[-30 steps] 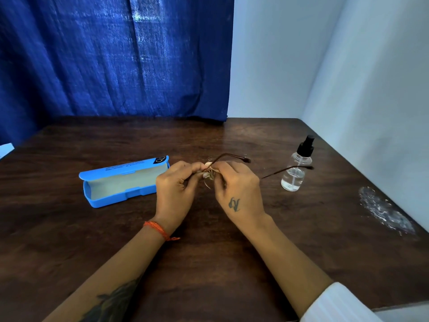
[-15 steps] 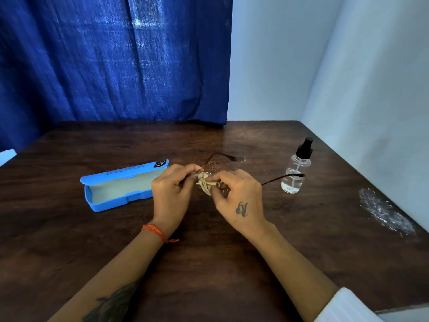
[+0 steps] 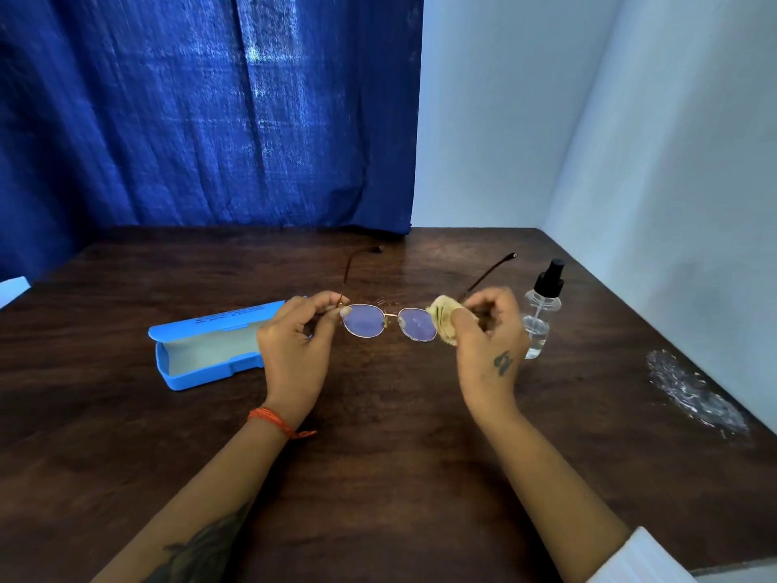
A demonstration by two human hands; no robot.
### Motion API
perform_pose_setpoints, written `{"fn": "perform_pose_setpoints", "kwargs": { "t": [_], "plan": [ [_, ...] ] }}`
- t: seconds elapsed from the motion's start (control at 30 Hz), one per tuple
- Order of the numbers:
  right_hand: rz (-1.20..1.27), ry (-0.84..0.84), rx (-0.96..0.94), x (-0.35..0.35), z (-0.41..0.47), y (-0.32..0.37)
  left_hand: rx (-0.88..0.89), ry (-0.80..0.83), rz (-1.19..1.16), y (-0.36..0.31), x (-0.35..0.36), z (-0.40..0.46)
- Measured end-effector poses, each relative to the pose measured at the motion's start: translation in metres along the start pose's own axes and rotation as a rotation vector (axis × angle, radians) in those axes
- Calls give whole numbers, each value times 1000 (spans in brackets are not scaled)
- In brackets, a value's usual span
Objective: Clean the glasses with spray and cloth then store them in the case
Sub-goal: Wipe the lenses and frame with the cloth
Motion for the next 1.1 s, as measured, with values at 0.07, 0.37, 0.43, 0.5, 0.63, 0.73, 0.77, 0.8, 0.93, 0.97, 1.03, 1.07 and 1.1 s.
{"fn": "perform_pose_setpoints", "kwargs": {
  "t": [0.07,0.37,0.43,0.5,0.63,0.73,0.77,0.8,0.93,0.97,1.03,1.07,1.1],
  "plan": [
    [81,-1,120,1,5,-9,-5,6,-5,0,0,1],
    [80,172,230,7,10,-21,-217,103,-251,-1,8,-3],
    [205,105,314,5,12,-23,-345,164,-484,-6,14,-5],
    [292,47,381,4,13,-24,-557,163,-853,-10,23,-8],
    [369,-9,453,5,14,-27,-875,147,-1100,-19,44,-21],
    [398,11,503,8,13,-28,-834,335,-891,-27,58,-38],
    [394,7,506,8,13,-28,-789,394,-845,-28,61,-41],
    [394,-1,503,8,13,-29,-744,446,-809,-29,63,-44],
    [402,-17,528,7,14,-29,-547,671,-495,-24,71,-43],
    [411,-16,529,7,14,-29,-493,689,-402,-24,71,-42],
    [434,-13,531,7,15,-28,-348,598,-382,-26,67,-41],
    [437,-13,535,7,15,-28,-279,551,-395,-26,64,-40],
    [439,-15,542,6,15,-27,-214,518,-394,-28,62,-39]
  ]
}}
Point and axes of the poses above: each hand's wrist, its own z-axis towards the middle knuckle, its own x-axis out of the palm, y = z × x, the point moved 3 cm from there along z, towards the middle knuckle, and after that the axes turned 3 degrees about y, right-handed, at the moved point
